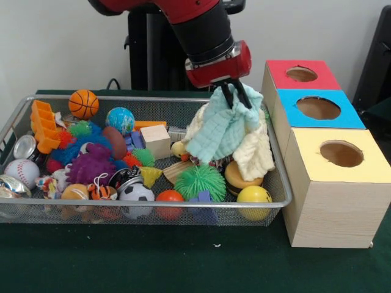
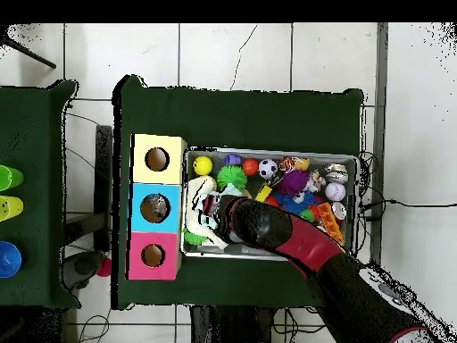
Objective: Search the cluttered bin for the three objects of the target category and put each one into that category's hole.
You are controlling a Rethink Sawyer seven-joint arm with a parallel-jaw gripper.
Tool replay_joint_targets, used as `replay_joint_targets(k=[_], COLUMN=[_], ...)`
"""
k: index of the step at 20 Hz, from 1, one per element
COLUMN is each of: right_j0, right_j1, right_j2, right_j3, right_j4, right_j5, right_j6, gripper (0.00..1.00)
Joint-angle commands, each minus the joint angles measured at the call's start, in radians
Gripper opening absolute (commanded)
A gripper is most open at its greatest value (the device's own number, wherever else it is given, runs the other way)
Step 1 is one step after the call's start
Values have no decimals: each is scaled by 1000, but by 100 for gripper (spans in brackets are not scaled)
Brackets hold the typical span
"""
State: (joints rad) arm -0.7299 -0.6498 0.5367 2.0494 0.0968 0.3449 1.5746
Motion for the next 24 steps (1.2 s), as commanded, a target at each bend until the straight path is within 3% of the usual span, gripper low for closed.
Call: replay_joint_targets(k=[1,6,7,13,16,20,24], right_j0=[51,107,112,165,176,148,71], right_j1=[-18,-14,-11,15,28,34,34], right_j2=[-15,-123,-134,-225,-243,-217,-143], right_j3=[20,-64,-72,-192,-251,-287,-283], right_j4=[59,-43,-56,-224,-341,-460,-531], right_j5=[-23,-42,-58,29,56,93,127], right_j6=[232,140,130,-14,-87,-148,-206], gripper=[0,0,100,100,100,100,100])
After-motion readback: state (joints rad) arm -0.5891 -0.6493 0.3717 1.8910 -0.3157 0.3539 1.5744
